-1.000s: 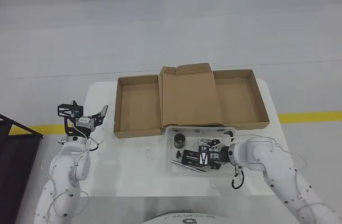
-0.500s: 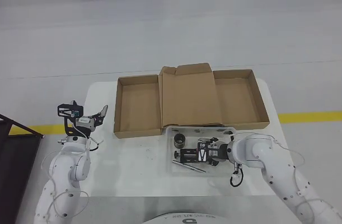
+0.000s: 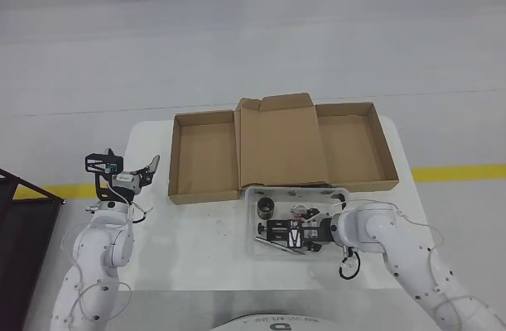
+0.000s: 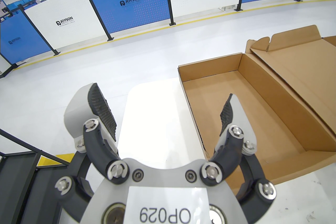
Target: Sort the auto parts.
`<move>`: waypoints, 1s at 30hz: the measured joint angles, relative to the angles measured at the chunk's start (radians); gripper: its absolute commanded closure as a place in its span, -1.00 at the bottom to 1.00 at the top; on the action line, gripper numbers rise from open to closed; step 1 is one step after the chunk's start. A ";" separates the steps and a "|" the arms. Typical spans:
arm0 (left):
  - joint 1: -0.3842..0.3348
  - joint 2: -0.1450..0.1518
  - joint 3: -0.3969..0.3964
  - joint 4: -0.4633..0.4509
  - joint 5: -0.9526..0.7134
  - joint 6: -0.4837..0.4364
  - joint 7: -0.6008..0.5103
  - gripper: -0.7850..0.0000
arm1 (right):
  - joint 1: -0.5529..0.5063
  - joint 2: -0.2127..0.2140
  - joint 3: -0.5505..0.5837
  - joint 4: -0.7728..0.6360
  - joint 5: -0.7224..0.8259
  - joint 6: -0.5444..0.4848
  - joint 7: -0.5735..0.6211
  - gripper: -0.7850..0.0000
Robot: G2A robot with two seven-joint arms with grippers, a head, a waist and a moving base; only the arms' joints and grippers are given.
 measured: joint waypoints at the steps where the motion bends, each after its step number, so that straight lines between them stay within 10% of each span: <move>1: 0.000 0.000 0.000 0.000 0.000 0.000 0.000 -1.00 | 0.001 0.000 -0.004 0.000 -0.001 0.001 0.000 -0.84; 7: 0.000 0.000 0.000 0.000 0.000 0.000 0.000 -1.00 | 0.015 -0.003 -0.029 0.006 -0.003 0.015 0.005 -0.68; 16: 0.000 0.000 0.000 0.000 0.000 0.000 0.000 -1.00 | 0.032 -0.003 -0.041 0.021 0.011 0.011 0.004 0.99; 30: 0.000 0.000 0.000 0.000 0.000 0.000 0.000 -1.00 | 0.015 0.023 0.048 0.035 0.106 -0.111 -0.093 1.00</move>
